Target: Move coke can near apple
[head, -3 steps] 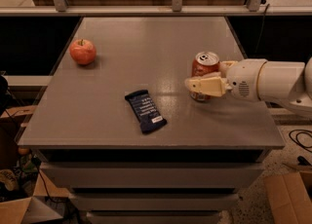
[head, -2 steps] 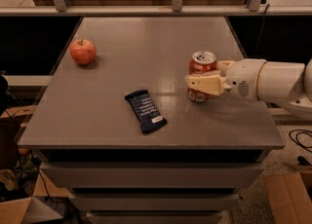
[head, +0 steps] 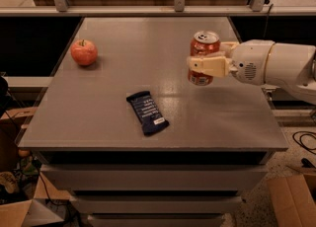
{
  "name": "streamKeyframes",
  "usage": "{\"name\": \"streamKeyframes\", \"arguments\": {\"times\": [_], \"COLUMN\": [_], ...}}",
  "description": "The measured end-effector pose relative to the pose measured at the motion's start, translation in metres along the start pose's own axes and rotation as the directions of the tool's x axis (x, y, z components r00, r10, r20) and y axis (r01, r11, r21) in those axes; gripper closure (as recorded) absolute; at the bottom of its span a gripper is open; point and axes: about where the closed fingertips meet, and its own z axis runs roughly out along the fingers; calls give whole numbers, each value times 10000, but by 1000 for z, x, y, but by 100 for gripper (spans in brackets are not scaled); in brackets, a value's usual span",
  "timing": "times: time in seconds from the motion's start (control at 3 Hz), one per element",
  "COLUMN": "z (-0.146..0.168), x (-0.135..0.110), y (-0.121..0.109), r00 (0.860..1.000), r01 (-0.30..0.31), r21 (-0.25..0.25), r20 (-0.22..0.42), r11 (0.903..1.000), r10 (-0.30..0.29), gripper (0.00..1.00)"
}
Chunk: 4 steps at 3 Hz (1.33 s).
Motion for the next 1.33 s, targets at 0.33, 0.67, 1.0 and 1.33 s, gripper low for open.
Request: {"name": "streamKeyframes", "arguments": {"times": [0.33, 0.67, 1.0, 1.33], "z": [0, 30, 98, 177], "x": [0, -7, -14, -15], "y": [0, 10, 31, 68], "r00": [10000, 9995, 9942, 9807], "r01": [1, 303, 882, 1538], "r21": [-1, -738, -2339, -3856], "r20": [0, -59, -386, -527], "r11": [10000, 9968, 9683, 9097], "r10": [-1, -308, -999, -1882], "gripper": [100, 100, 100, 100]}}
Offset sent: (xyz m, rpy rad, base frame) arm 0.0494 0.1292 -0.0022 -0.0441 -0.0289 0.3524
